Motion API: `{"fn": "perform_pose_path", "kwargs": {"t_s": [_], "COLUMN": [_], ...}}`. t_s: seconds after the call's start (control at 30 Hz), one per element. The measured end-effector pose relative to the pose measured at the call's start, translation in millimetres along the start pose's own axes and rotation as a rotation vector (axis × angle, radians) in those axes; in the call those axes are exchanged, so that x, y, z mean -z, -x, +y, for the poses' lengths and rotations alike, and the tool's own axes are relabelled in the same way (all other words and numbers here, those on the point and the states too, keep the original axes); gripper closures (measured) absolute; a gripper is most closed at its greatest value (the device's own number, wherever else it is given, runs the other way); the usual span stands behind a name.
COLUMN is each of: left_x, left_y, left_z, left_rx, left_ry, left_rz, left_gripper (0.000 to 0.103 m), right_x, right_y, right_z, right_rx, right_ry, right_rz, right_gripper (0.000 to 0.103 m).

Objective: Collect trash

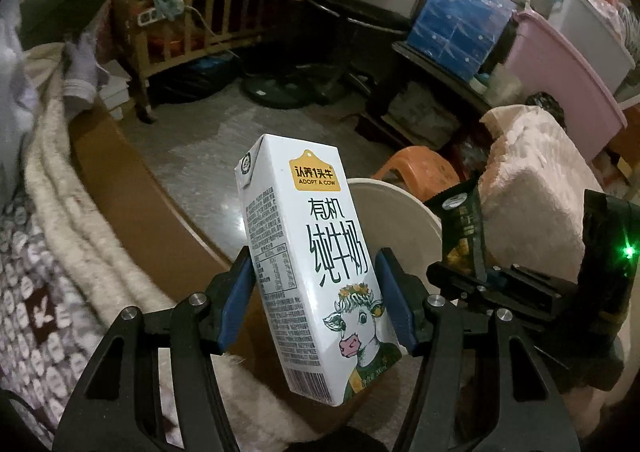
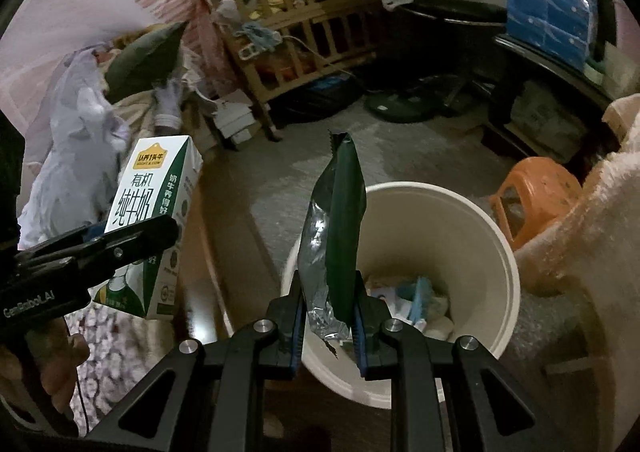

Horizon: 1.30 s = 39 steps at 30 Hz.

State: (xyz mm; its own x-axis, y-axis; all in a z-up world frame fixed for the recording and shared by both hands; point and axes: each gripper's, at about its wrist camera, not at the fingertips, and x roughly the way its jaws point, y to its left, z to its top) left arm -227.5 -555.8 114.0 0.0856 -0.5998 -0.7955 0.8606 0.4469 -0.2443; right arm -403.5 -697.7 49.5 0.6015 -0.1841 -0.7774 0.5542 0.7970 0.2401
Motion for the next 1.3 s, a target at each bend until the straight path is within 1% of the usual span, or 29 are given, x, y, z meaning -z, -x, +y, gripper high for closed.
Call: {"fn": "perform_pose_path", "kwargs": {"t_s": [0.33, 0.43, 0.53, 0.57, 0.6, 0.63, 0.67, 0.7, 0.77, 0.83, 0.97, 1.1, 1.23, 1.3], "left_x": [-0.7, -1.0, -1.1, -1.1, -1.3, -1.0, -0.9, -0.6, 0.6, 1.9, 5.4, 9.2, 13.1, 14.7], "left_y": [-26.8, -34.7, -39.7, -40.7, -42.0, -42.7, -43.6, -44.0, -43.3, -40.9, -33.1, -17.6, 5.2, 17.9], "left_z": [-11.2, -14.7, -15.8, -15.4, -15.4, -15.2, -15.2, -14.8, -13.0, -11.8, -11.2, -5.2, 0.3, 0.6], "left_rx": [0.034, 0.056, 0.089, 0.094, 0.095, 0.094, 0.094, 0.096, 0.098, 0.099, 0.072, 0.033, -0.037, -0.066], "left_ry": [-0.014, -0.014, -0.004, 0.001, 0.0, -0.002, -0.005, -0.004, -0.002, -0.003, -0.006, 0.011, 0.008, -0.005], "left_rz": [0.031, 0.046, 0.05, 0.049, 0.051, 0.052, 0.053, 0.054, 0.054, 0.05, 0.03, -0.009, -0.065, -0.093], "left_gripper": [0.044, 0.044, 0.043, 0.043, 0.043, 0.042, 0.041, 0.039, 0.033, 0.031, 0.031, 0.031, 0.031, 0.031], "right_x": [2.8, 3.8, 4.1, 4.3, 5.0, 6.1, 7.4, 8.5, 10.3, 11.8, 13.4, 13.6, 12.0, 10.5], "right_y": [-13.9, -17.9, -20.7, -21.7, -22.2, -22.2, -21.7, -21.2, -20.3, -18.4, -9.1, 1.7, 18.4, 27.2], "right_z": [-27.9, -32.7, -36.0, -36.5, -37.0, -38.2, -40.1, -42.2, -45.4, -46.2, -39.6, -25.0, -10.4, -5.2], "right_rx": [0.009, 0.013, 0.047, 0.06, 0.068, 0.073, 0.074, 0.072, 0.069, 0.067, 0.06, 0.087, 0.127, 0.13], "right_ry": [-0.064, -0.082, -0.093, -0.09, -0.089, -0.093, -0.103, -0.114, -0.135, -0.146, -0.148, -0.107, -0.079, -0.073], "right_rz": [0.025, 0.034, 0.036, 0.036, 0.034, 0.031, 0.025, 0.022, 0.024, 0.022, -0.005, -0.05, -0.11, -0.136], "right_gripper": [0.084, 0.084, 0.084, 0.082, 0.077, 0.064, 0.058, 0.058, 0.058, 0.058, 0.058, 0.058, 0.058, 0.058]}}
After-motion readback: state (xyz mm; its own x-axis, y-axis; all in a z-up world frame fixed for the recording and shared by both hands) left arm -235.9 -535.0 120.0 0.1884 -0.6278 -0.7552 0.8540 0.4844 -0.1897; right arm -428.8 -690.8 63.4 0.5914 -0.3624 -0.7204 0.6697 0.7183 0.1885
